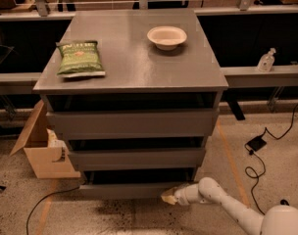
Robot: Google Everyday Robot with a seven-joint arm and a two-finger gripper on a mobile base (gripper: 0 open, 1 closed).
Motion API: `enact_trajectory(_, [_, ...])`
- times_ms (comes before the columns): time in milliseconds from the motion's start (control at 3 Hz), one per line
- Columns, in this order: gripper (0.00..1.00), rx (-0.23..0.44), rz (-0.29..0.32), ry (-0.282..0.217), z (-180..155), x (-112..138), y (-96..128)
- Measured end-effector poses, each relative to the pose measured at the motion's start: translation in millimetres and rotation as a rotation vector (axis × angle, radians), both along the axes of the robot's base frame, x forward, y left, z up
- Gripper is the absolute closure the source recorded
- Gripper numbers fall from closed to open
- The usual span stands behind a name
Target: Close bottom drawer
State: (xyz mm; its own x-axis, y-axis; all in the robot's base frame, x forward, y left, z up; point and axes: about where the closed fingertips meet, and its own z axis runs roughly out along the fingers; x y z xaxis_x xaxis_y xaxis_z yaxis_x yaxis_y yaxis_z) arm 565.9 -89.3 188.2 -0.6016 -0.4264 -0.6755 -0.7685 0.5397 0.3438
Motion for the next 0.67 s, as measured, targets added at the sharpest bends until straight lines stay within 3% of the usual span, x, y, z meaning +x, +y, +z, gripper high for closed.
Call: enact_trajectory(667, [1.00,-0.005,-0.022,-0.056,-3.8,26.5,-3.7])
